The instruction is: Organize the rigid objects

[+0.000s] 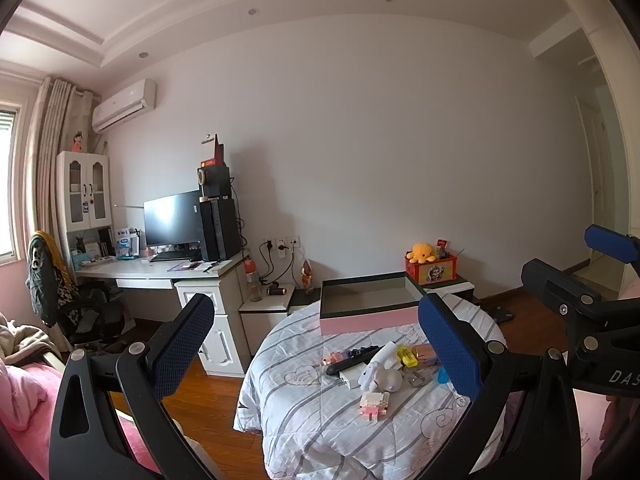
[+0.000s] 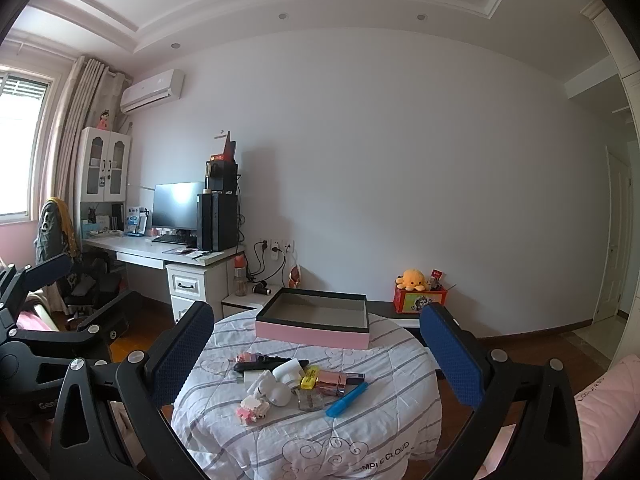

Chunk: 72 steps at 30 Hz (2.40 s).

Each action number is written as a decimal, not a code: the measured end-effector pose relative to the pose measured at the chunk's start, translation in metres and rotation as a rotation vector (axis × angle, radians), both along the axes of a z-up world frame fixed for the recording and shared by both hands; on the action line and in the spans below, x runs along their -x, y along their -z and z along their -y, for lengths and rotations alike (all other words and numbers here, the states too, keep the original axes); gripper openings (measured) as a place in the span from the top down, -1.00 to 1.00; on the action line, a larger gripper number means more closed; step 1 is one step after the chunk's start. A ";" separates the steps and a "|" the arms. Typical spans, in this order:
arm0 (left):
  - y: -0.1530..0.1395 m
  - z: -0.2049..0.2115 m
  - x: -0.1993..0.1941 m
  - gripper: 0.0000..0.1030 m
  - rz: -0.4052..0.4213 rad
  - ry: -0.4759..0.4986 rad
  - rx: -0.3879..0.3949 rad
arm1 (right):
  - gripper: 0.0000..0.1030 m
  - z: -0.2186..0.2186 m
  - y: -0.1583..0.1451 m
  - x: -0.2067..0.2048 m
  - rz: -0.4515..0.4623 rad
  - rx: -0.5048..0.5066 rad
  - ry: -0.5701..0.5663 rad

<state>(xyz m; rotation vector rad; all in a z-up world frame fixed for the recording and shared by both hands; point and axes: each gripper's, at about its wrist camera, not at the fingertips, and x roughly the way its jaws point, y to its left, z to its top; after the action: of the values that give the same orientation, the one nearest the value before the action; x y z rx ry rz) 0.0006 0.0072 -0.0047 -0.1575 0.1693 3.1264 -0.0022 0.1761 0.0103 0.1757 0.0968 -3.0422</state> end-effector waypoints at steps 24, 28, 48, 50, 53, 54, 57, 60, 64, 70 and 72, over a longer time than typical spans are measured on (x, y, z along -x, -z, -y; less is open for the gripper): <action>0.087 -0.033 0.104 -1.00 0.238 0.095 0.001 | -1.00 -0.028 0.078 0.075 0.204 0.051 0.003; 0.121 -0.041 0.133 -1.00 0.324 0.120 0.014 | -1.00 -0.036 0.110 0.100 0.279 0.054 -0.001; 0.228 -0.038 0.223 -1.00 0.584 0.163 0.020 | -1.00 -0.060 0.205 0.188 0.494 0.120 -0.055; 0.229 -0.032 0.226 -1.00 0.598 0.180 -0.044 | -1.00 -0.058 0.207 0.190 0.498 0.120 -0.064; 0.230 -0.036 0.226 -0.96 0.564 0.191 -0.022 | -1.00 -0.057 0.210 0.195 0.499 0.110 -0.073; 0.230 -0.039 0.224 -0.92 0.549 0.195 -0.010 | -1.00 -0.056 0.211 0.196 0.496 0.107 -0.072; 0.229 -0.044 0.220 -0.52 0.520 0.236 -0.006 | -1.00 -0.056 0.214 0.201 0.497 0.101 -0.073; 0.228 -0.051 0.216 -0.19 0.505 0.261 0.012 | -1.00 -0.054 0.212 0.206 0.492 0.089 -0.081; 0.228 -0.052 0.217 -0.12 0.509 0.268 -0.005 | -1.00 -0.055 0.216 0.214 0.500 0.079 -0.065; 0.228 -0.047 0.216 -0.13 0.502 0.272 -0.033 | -1.00 -0.054 0.222 0.216 0.480 0.060 -0.047; 0.227 -0.043 0.213 -0.05 0.490 0.283 -0.044 | -1.00 -0.054 0.221 0.217 0.489 0.049 -0.050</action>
<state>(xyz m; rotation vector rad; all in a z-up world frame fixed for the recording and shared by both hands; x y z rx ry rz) -0.2126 0.0503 -0.2317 -0.8063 0.1048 2.7074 -0.2193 0.2299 -0.2105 0.8835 -0.0097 -2.8500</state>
